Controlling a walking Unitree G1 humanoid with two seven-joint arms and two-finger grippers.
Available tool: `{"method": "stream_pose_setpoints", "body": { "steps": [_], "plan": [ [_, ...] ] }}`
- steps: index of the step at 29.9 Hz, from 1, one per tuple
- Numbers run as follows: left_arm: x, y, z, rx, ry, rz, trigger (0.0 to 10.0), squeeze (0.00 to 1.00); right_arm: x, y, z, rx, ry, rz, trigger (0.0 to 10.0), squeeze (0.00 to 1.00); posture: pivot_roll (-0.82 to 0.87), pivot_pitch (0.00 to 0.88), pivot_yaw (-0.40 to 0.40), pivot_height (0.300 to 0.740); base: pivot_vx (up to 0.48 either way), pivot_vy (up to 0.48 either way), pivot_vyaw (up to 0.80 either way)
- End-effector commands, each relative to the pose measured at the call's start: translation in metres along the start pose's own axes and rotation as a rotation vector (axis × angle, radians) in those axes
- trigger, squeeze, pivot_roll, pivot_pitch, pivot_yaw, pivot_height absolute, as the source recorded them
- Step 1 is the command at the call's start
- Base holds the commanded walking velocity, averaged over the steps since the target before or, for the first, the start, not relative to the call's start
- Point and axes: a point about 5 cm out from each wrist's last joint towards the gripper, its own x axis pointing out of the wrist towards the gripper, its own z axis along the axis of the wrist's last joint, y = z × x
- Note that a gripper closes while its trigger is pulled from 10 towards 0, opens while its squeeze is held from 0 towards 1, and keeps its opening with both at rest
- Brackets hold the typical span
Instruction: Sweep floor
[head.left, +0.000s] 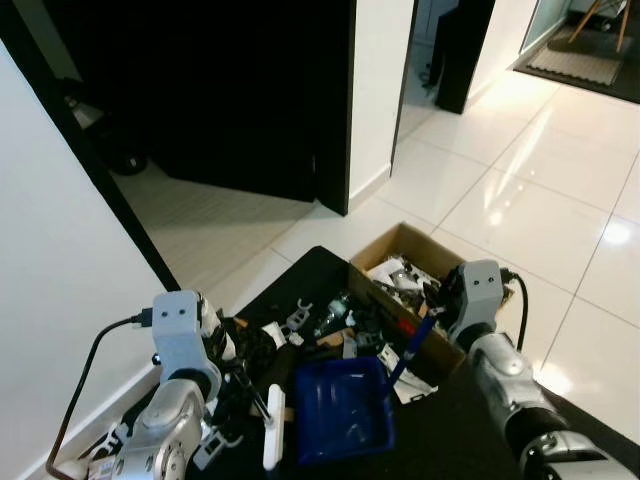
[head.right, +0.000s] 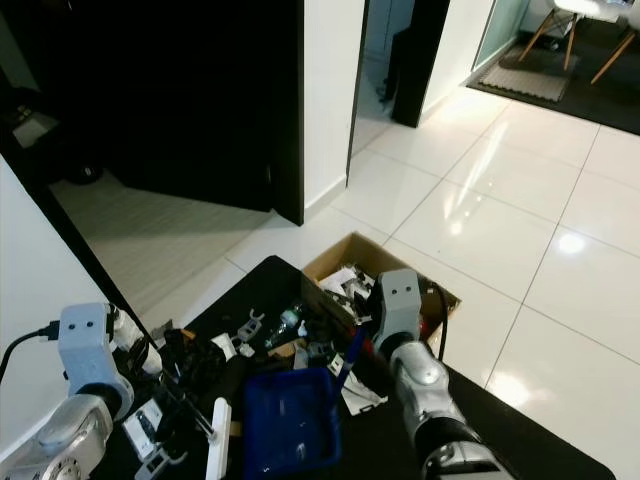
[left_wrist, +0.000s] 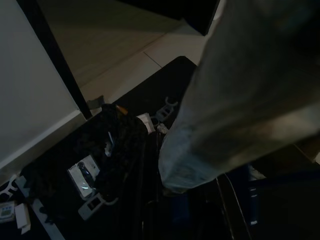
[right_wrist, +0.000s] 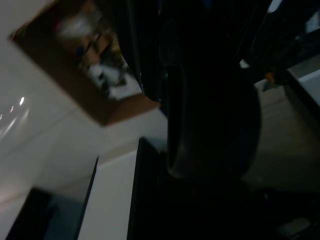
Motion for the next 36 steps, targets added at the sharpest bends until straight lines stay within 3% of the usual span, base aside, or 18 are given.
{"method": "stream_pose_setpoints", "body": {
  "steps": [1,7,10,15,20,26,27,36],
  "plan": [
    [0.002,0.022,0.018,0.049,-0.062,0.066,10.0,0.0,0.002,-0.007,0.014,-0.071,-0.012,0.068,10.0,0.0,0.14,0.183,0.047,0.74,0.0,0.0,0.0],
    [0.005,0.039,0.031,0.068,-0.094,0.106,10.0,0.0,-0.001,-0.016,0.016,-0.087,0.032,0.089,10.0,0.0,0.13,0.184,0.046,0.74,0.0,0.0,0.0],
    [0.006,0.048,0.038,0.078,-0.11,0.127,10.0,0.0,-0.002,-0.018,0.009,-0.018,0.061,0.058,10.0,0.0,0.13,0.184,0.046,0.74,0.0,0.0,0.0],
    [0.005,0.059,0.046,0.094,-0.127,0.154,10.0,0.0,-0.007,-0.017,-0.007,0.011,0.135,0.017,10.0,0.0,0.14,0.182,0.046,0.74,0.0,0.0,0.0],
    [-0.002,0.072,0.042,0.124,-0.105,0.172,10.0,0.0,-0.012,-0.009,-0.018,-0.024,0.202,0.051,10.0,0.0,0.15,0.185,0.046,0.74,0.0,0.0,0.0],
    [-0.009,0.072,0.03,0.139,-0.073,0.161,10.0,0.0,-0.01,-0.002,-0.019,-0.032,0.198,0.067,10.0,0.0,0.15,0.189,0.044,0.74,0.0,0.0,0.0],
    [-0.016,0.07,0.02,0.14,-0.053,0.145,10.0,0.0,-0.008,0.003,-0.019,-0.006,0.159,0.051,10.0,0.0,0.15,0.193,0.043,0.74,0.0,0.0,0.0],
    [-0.031,0.067,0.008,0.104,-0.022,0.076,10.0,0.0,-0.008,0.011,-0.012,0.032,0.045,-0.007,10.0,0.0,0.17,0.201,0.041,0.74,0.0,0.0,0.0]
  ]
}}
